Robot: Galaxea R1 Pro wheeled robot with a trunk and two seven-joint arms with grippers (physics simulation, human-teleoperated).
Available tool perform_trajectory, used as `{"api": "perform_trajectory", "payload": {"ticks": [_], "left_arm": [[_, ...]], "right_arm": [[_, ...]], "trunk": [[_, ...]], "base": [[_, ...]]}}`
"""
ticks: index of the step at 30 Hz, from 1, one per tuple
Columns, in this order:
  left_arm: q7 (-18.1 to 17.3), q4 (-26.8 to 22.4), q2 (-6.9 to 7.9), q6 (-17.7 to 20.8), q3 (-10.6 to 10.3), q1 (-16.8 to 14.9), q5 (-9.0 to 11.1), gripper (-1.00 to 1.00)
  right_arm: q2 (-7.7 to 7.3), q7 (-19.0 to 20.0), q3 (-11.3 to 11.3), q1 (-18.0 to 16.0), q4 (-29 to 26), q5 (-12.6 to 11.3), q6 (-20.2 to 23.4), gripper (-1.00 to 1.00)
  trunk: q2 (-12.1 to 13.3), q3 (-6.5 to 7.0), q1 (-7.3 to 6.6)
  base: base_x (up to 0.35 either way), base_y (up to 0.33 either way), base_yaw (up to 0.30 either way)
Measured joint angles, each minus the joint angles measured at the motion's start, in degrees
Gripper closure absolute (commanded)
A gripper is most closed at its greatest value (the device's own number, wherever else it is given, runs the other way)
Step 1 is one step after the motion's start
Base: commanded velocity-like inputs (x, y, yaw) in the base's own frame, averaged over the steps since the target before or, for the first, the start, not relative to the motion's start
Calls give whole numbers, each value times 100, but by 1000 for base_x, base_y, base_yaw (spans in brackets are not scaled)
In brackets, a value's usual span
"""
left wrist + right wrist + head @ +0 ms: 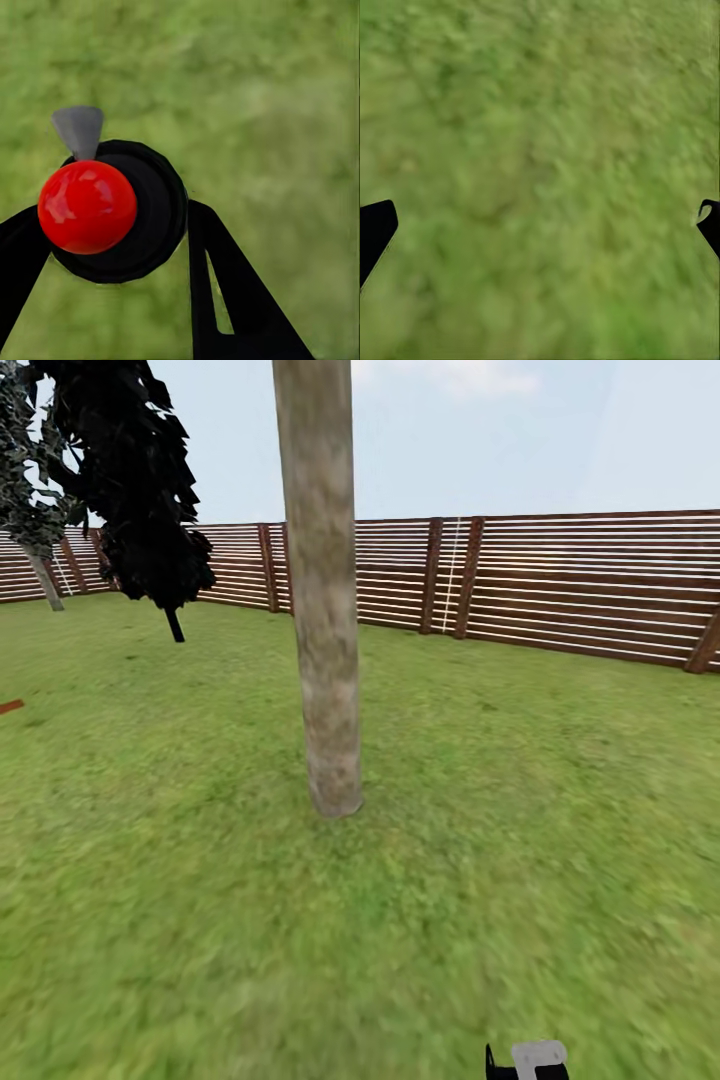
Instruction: In the garden, pick up the pesticide atomizer on the floor and spray pesticide onto both trees until each tree trunk is fully covered.
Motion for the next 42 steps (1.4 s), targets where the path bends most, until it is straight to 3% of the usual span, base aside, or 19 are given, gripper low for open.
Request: {"api": "perform_trajectory", "payload": {"ticks": [16,22,29,33,34,36,38,39,40,41,42], "left_arm": [[1,0,0,6,-5,0,0,100],[3,-9,8,-1,12,0,8,100],[-11,-20,18,5,-64,0,-66,100],[-441,-75,118,52,-230,-71,-95,100],[-820,-128,265,67,-269,-231,-142,100],[-1459,-215,465,126,-312,-636,-502,100],[-2170,-227,553,467,-323,-1022,-1097,100],[-2648,-228,567,811,-326,-1256,-1479,100],[-3027,-238,573,1042,-311,-1440,-1712,100],[-3430,-239,576,1186,-312,-1605,-1933,100],[-3836,-239,577,1265,-309,-1755,-2143,100]], "right_arm": [[-2,-14,-5,0,-6,-5,0,-100],[-102,-47,-11,0,-19,-24,-8,-100],[-52,-17,18,0,-28,2,16,-100],[-45,144,37,-1,-244,10,48,-100],[-44,525,47,-6,-655,14,80,-100],[-47,1506,57,-7,-1416,14,406,-100],[-61,2692,63,-3,-2171,14,1054,-100],[-68,3432,70,-11,-2548,32,1410,-100],[-72,3920,74,-40,-2744,149,1571,-100],[-69,4338,77,-113,-2874,418,1655,-100],[-61,4718,77,-238,-2951,835,1701,-100]], "trunk": [[0,0,0],[0,0,0],[0,0,0],[0,1,0],[0,2,0],[0,2,0],[0,2,0],[0,2,0],[0,2,0],[0,2,0],[0,2,0]], "base": [[344,0,0],[336,-34,0],[76,-5,0],[1,0,0],[0,0,0],[0,0,0],[0,0,0],[0,0,0],[0,0,0],[0,0,0],[0,0,0]]}}
